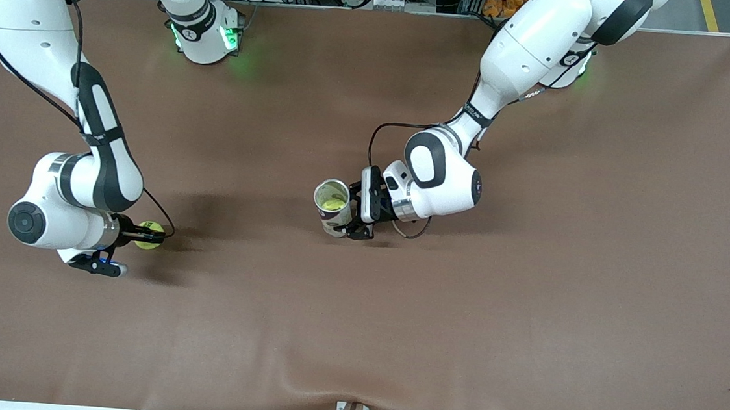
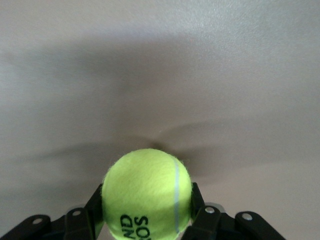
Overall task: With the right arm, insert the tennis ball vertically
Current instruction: 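Lift the second ball with the right gripper over the tube rim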
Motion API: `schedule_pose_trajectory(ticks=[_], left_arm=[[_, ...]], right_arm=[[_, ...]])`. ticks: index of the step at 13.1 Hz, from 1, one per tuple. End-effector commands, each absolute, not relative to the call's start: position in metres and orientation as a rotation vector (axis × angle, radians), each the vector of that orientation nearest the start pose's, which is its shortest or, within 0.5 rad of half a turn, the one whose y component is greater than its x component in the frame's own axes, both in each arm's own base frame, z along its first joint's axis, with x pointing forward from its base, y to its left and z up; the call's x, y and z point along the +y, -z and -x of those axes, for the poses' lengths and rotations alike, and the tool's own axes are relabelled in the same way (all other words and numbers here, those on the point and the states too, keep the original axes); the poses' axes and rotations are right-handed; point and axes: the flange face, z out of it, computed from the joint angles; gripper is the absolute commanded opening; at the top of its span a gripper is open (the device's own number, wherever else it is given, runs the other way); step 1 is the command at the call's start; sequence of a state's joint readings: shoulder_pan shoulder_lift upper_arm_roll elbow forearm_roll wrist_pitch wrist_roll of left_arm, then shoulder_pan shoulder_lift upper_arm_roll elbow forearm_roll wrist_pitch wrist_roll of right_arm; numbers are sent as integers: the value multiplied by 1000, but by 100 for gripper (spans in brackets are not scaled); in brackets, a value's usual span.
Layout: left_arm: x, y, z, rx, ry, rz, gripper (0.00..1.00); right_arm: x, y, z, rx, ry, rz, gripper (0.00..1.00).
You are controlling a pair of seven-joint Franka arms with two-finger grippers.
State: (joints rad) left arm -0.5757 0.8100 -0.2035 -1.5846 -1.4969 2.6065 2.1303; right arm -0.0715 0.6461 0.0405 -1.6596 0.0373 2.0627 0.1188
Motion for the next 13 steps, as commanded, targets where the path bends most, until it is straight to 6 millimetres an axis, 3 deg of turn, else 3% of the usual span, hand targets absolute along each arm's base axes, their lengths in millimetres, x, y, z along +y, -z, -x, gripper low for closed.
schedule_pose_trajectory(ticks=[1, 9, 13], left_arm=[[-461, -163, -528, -1600, -882, -1693, 75], [-460, -163, -528, -1600, -880, -1694, 75], [-460, -163, -528, -1600, -880, -1694, 75]], right_arm=[[20, -270, -660, 366, -419, 3058, 62], [222, -387, -652, 823, -468, 2870, 62], [299, -430, -632, 1087, -560, 2691, 63]])
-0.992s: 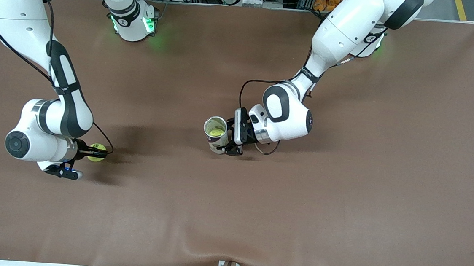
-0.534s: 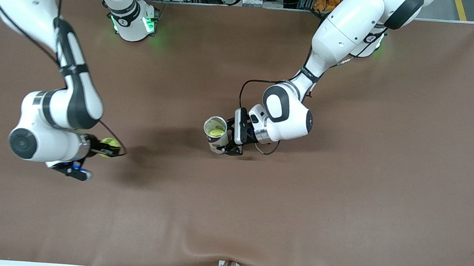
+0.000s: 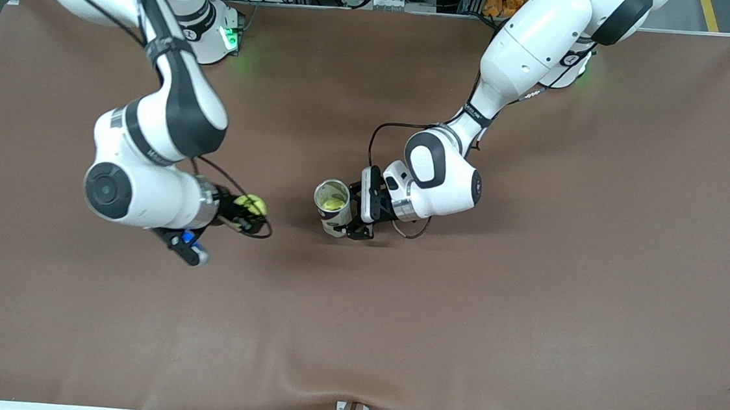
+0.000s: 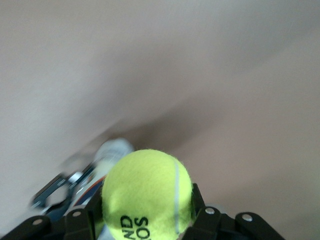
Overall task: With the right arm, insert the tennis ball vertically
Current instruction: 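Lift the second ball with the right gripper over the tube rim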
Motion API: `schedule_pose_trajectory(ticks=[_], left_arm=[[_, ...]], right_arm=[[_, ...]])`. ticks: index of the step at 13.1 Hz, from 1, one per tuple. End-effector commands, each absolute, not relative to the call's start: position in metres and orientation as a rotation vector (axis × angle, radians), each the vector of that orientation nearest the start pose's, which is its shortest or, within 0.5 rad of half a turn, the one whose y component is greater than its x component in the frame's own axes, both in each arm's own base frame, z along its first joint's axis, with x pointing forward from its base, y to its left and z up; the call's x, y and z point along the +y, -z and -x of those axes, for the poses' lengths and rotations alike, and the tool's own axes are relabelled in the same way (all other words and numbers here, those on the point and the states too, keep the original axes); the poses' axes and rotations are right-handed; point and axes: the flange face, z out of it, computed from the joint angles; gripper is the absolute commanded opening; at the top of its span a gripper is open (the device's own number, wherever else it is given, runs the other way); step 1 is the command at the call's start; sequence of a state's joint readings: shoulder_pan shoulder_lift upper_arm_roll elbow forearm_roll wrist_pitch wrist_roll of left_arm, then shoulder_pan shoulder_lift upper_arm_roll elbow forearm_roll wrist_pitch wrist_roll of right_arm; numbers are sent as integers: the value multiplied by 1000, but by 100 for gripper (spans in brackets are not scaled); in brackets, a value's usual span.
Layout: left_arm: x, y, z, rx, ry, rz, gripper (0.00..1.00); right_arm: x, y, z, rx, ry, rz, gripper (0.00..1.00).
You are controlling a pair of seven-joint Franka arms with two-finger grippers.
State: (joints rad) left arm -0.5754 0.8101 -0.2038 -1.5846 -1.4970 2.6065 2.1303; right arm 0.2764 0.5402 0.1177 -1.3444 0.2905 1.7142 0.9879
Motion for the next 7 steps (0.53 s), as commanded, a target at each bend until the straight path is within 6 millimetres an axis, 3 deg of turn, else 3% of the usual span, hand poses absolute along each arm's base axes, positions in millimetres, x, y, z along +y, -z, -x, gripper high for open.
schedule_pose_trajectory(ticks=[1, 4, 7], left_arm=[[-460, -164, -528, -1600, -881, -1693, 75], [-460, -163, -528, -1600, -880, -1694, 75], [-461, -164, -528, -1600, -883, -1693, 75]], right_arm=[[321, -434, -625, 1173, -567, 2657, 63], [361, -442, -609, 1321, -571, 2610, 63], [385, -430, -600, 1418, -583, 2577, 63]])
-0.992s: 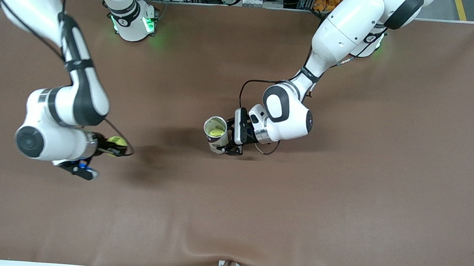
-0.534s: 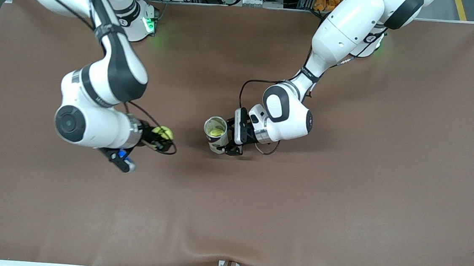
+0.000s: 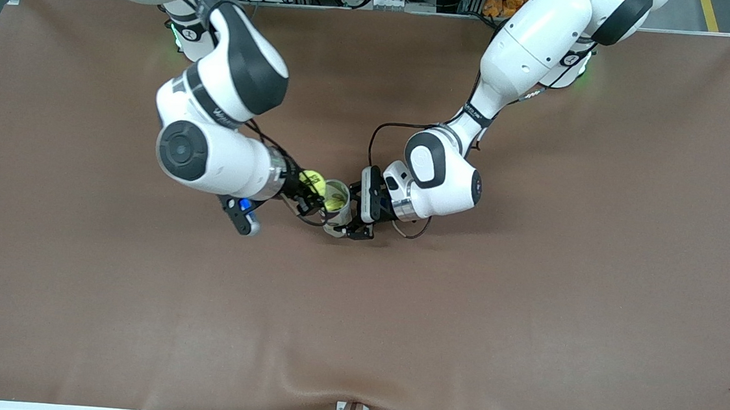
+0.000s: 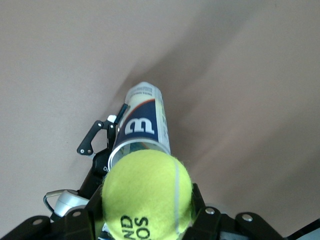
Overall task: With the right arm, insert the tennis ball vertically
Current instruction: 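Open the right gripper to drop the second ball into the tube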
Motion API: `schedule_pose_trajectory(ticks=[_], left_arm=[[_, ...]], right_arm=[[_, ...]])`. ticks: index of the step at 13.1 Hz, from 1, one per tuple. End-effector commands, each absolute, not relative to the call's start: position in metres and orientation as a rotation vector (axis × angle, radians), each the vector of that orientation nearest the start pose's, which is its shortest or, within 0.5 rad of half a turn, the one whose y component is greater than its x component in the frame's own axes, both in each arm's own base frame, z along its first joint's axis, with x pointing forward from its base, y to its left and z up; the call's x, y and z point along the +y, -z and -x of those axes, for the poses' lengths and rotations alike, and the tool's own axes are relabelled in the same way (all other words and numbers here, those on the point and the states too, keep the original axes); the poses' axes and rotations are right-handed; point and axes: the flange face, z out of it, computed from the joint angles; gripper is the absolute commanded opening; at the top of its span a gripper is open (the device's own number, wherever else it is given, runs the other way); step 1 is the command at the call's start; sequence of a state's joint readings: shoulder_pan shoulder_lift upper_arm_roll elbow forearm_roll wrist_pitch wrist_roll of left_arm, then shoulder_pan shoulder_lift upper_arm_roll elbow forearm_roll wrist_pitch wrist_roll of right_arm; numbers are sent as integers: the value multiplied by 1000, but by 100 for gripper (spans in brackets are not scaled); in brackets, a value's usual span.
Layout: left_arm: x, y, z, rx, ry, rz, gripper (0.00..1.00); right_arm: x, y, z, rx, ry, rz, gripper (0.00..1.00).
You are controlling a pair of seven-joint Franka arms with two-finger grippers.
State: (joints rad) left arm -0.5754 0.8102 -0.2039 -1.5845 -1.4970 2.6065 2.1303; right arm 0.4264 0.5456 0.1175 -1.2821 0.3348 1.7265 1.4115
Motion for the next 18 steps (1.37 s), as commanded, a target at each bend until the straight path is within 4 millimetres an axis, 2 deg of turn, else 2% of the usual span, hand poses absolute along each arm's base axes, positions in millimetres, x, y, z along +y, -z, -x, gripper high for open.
schedule_pose_trajectory(ticks=[1, 2, 7, 9, 10, 11, 18], left_arm=[[-461, -163, -528, -1600, -882, -1693, 75], [-460, -163, -528, -1600, -880, -1694, 75], [-461, -163, -528, -1598, -881, -1694, 76], [-460, -163, -528, -1600, -880, -1694, 76], [-460, -163, -528, -1600, -880, -1694, 76], [-460, -163, -528, -1600, -880, -1694, 76], [-461, -163, -527, -1599, -880, -1693, 77]], right_arm=[[395, -423, -596, 1425, -586, 2581, 63], [402, -418, -593, 1426, -588, 2584, 63], [405, -397, -596, 1440, -592, 2583, 65], [406, -394, -597, 1441, -583, 2579, 75], [405, -393, -598, 1443, -583, 2580, 95], [406, -391, -597, 1443, -585, 2585, 100], [404, -396, -598, 1446, -589, 2574, 100]])
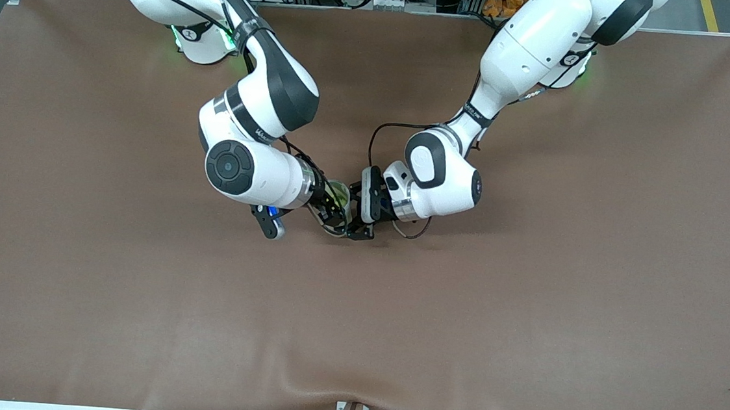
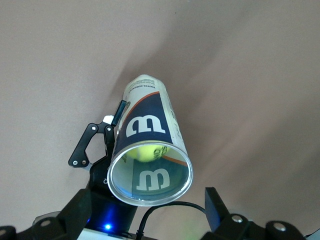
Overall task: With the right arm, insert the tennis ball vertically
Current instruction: 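Open the right gripper to drop the second ball into the tube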
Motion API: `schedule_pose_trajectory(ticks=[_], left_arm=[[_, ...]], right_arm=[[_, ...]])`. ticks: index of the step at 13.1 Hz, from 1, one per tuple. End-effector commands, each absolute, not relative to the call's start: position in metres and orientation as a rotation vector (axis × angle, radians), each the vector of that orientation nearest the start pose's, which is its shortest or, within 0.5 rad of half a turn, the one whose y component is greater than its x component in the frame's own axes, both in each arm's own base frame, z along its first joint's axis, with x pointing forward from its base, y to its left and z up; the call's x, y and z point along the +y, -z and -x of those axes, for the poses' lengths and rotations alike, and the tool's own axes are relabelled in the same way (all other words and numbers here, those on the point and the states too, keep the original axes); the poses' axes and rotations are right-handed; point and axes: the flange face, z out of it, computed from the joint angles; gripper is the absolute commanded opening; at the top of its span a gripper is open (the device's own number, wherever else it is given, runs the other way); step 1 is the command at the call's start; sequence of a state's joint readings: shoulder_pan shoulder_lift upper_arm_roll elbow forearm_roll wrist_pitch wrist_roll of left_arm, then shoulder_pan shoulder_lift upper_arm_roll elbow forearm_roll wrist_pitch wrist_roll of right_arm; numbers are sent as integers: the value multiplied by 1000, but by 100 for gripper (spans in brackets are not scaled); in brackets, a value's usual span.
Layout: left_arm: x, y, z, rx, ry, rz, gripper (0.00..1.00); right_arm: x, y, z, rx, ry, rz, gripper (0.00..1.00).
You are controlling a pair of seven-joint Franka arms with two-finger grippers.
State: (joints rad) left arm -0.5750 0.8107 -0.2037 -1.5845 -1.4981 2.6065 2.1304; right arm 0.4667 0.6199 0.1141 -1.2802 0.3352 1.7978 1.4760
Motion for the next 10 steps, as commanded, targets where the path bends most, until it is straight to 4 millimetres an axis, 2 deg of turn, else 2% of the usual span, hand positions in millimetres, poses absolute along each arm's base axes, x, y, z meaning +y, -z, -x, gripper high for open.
schedule_pose_trajectory(ticks=[1, 4, 6, 8, 10], left_arm=[[-461, -163, -527, -1599, -880, -1693, 78], [-461, -163, -527, -1598, -879, -1694, 81], [-463, -165, -527, -1591, -877, -1696, 100], [-463, -167, -528, -1587, -880, -1697, 100], [-462, -170, -529, -1586, -886, -1699, 100]], right_arm=[[401, -398, -599, 1447, -582, 2574, 100], [389, -408, -605, 1421, -540, 2592, 100], [375, -422, -600, 1251, -476, 2752, 100], [350, -425, -614, 1241, -455, 2752, 100], [326, -432, -622, 1161, -455, 2777, 100]])
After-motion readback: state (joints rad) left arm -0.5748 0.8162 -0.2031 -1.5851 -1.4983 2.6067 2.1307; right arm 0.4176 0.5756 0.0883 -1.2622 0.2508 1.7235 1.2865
